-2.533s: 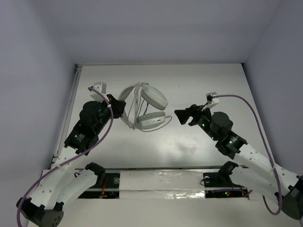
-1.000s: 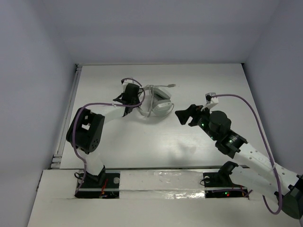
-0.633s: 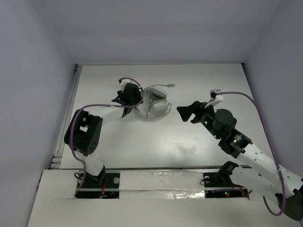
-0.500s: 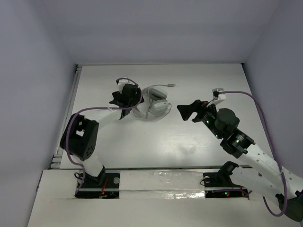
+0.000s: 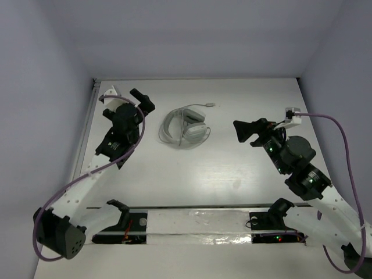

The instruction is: Wrap the headphones

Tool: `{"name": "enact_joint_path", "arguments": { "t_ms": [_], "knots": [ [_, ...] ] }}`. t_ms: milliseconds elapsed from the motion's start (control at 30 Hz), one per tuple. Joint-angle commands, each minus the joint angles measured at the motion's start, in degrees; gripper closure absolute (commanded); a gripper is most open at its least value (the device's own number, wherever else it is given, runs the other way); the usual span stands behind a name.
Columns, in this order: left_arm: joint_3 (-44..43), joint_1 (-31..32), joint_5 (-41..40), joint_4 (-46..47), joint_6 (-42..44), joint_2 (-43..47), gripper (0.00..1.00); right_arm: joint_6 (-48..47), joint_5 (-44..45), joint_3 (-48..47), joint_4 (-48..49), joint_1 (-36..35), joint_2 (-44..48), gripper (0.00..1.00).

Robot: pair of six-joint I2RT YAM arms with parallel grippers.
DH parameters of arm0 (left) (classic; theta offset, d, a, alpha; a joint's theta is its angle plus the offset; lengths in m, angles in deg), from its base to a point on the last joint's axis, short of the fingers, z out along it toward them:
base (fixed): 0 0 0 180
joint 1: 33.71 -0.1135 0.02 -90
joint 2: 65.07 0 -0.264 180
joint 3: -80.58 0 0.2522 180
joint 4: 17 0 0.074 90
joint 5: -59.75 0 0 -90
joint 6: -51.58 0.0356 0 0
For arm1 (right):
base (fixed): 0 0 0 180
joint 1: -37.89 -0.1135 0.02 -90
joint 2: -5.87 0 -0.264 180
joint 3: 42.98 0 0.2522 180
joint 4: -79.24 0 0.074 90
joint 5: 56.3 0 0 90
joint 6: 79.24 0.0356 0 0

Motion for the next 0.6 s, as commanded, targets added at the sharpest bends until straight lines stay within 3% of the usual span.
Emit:
{"name": "enact_joint_path", "arguments": {
  "t_ms": [0,300,567],
  "knots": [
    [2.73,-0.42,-1.33,-3.11,0.11,6.03,0.01,-0.22,3.5,-3.07,-2.09,0.21,1.94,0.0],
    [4.67,-0.42,6.14,-7.15,3.1,23.52,0.01,-1.02,8.16,-3.16,-5.52,0.21,8.62,0.0],
    [8.53,-0.42,7.81,-9.0,4.16,28.56,0.01,-0.31,7.81,-2.37,-5.87,0.21,8.02,0.0]
  ]
}}
